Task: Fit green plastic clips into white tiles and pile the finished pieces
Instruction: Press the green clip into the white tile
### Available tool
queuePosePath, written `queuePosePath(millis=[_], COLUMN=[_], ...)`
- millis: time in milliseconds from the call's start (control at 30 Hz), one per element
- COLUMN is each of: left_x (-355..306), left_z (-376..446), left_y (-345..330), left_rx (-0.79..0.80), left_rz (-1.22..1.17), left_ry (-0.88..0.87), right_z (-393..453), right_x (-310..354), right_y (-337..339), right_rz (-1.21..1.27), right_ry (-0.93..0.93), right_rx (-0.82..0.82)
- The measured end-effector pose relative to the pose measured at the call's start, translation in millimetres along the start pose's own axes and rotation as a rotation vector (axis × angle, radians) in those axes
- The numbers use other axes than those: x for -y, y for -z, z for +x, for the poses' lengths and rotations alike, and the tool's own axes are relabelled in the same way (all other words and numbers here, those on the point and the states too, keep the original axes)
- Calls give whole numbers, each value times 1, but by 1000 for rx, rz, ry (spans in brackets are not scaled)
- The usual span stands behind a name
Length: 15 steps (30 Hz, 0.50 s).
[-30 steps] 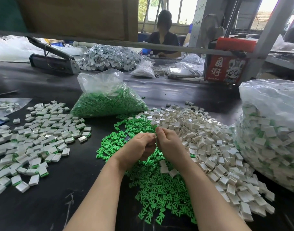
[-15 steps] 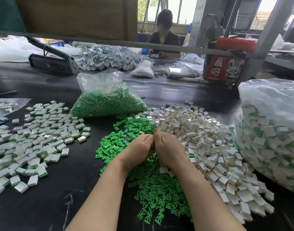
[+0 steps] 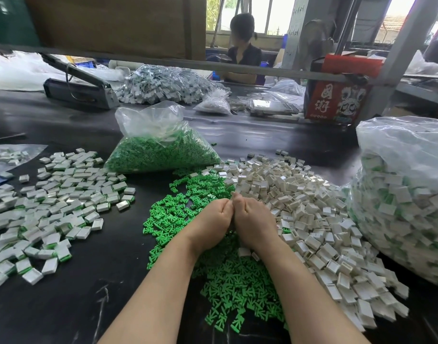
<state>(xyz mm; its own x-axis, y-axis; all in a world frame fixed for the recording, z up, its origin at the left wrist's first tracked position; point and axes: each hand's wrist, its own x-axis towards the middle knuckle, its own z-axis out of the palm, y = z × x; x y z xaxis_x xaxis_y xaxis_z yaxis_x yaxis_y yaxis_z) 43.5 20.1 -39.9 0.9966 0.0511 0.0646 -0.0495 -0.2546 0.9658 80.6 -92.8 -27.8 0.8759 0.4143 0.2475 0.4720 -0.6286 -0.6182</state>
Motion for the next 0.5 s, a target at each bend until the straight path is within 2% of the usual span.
queuePosePath(millis=[333, 400, 500], left_x=[-8, -14, -21], left_z=[-5, -10, -14], left_y=[3, 4, 7], left_rx=[56, 84, 107], left_rz=[28, -73, -232], left_ry=[4, 5, -18], right_z=[-2, -1, 0], right_x=[-1, -2, -2], right_y=[2, 5, 12], right_rz=[38, 222, 669], right_ry=[2, -21, -149], right_rx=[17, 38, 78])
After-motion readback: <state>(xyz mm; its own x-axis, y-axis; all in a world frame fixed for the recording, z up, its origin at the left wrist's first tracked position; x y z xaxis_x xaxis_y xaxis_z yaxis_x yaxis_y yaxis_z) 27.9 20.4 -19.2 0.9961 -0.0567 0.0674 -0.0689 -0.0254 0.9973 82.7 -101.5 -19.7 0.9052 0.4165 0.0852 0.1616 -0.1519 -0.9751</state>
